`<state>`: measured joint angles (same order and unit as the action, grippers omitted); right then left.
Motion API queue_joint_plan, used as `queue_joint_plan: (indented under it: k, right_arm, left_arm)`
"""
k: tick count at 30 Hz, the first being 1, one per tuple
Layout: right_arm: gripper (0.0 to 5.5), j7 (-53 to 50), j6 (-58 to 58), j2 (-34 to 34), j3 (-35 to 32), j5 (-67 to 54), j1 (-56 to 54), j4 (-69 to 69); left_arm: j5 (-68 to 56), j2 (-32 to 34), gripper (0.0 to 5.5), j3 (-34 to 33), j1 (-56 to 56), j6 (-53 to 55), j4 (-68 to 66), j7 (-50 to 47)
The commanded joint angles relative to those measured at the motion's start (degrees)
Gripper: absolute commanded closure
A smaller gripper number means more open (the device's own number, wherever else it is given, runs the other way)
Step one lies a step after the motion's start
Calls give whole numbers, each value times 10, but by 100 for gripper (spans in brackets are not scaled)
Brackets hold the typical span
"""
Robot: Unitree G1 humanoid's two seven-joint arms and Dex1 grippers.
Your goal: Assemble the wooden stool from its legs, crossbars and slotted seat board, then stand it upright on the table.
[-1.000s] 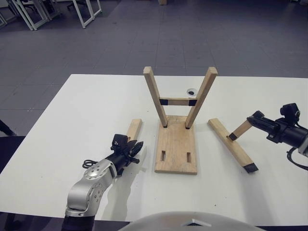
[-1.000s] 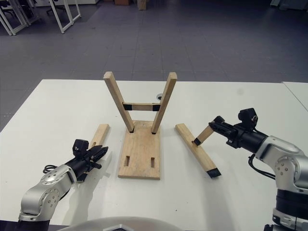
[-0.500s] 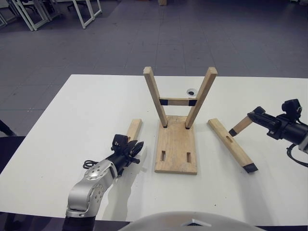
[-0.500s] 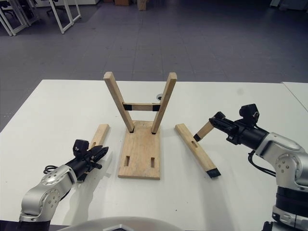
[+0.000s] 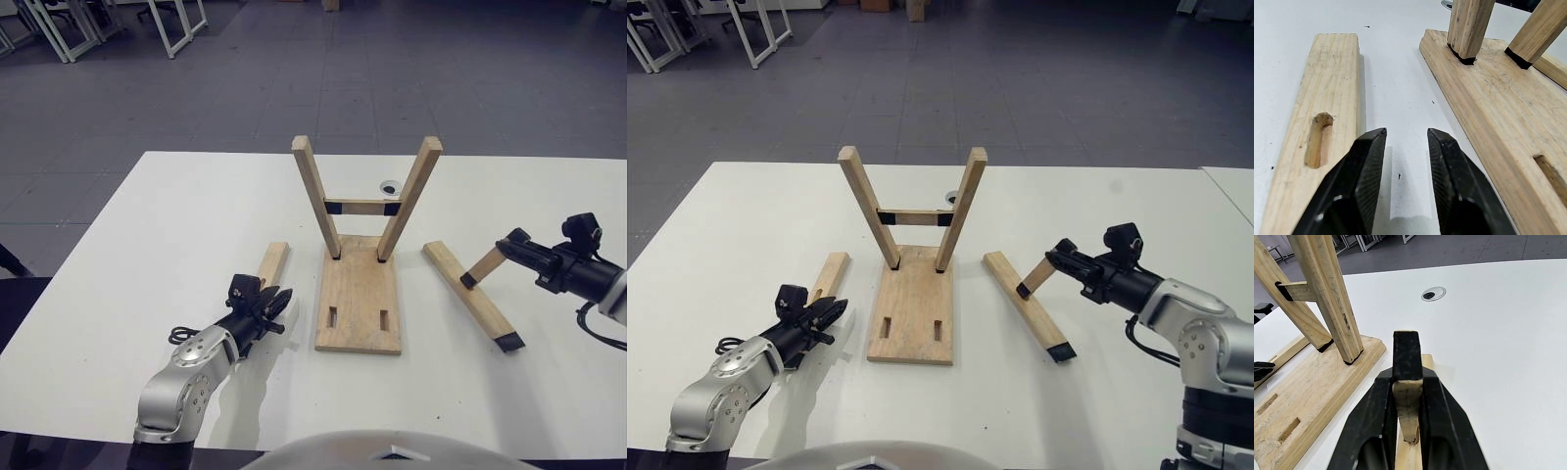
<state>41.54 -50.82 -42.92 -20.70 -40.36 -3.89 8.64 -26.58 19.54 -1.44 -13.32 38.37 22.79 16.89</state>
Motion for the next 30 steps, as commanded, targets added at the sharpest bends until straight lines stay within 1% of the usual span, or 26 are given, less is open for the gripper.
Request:
queue_joint_plan:
  k: [1,8,12,17,25,30]
  right_arm:
    - [510,-1,7,0,6,10,2,-5]
    - [510,-23,22,6,10,30,6,-33]
    - [510,-57,43,27,36,59,29,-6]
    - [510,-56,68,20,81,90,65,39]
    - [510,-49,46,-40,157,148,2,22]
    - [510,-52,23,-44,178,157,-47,-8]
  left_arm:
    - [5,-1,397,-2,0,7,8,-1]
    - [5,-2,397,0,0,9,11,-2]
    - [4,-3,397,1,2,10,10,-1]
    - [5,-2,397,2,4,10,8,2]
    - [7,-2,397,9,16,10,-1,5]
    - [7,-3,397,11,15,9,-2,5]
